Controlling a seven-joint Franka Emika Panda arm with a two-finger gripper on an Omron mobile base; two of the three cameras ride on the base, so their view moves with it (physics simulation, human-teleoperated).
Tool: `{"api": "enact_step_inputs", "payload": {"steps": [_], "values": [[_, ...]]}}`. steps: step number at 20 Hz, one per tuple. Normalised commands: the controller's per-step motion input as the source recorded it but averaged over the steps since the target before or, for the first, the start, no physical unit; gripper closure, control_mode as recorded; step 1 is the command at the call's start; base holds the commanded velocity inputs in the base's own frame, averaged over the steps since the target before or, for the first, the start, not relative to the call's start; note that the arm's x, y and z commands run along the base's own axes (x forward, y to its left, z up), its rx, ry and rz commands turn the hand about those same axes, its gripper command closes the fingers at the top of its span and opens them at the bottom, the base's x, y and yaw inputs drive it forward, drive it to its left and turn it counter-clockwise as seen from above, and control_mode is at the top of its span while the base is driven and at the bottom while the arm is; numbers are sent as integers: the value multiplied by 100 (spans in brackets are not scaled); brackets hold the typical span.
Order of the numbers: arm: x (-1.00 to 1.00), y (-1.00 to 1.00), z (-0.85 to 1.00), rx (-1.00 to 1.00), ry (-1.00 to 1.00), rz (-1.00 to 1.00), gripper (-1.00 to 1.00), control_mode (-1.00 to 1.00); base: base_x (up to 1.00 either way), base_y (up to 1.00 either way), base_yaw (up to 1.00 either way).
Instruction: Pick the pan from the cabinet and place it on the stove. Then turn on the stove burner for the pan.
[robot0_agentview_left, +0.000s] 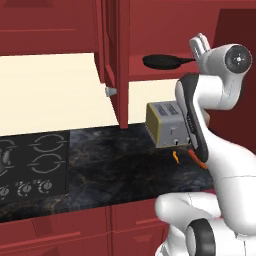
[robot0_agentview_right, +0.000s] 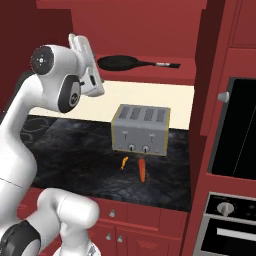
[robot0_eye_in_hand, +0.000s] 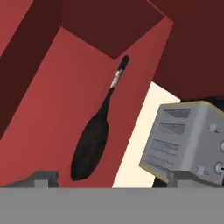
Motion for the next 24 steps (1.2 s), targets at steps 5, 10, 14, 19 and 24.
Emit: {"api": "enact_step_inputs", "payload": {"steps": [5,10,14,19,24], "values": [[43,-47,2,-12,6,-18,-100,-100,0,0,0],[49,-38,4,-5,9,-16,-100,-100,0,0,0],[17,-39,-7,0,4,-7,-100,-100,0,0,0],[34,-17,-5,0,4,-8,-100,-100,0,0,0],[40,-1,-15,0,0,-8,-100,-100,0,0,0]]}}
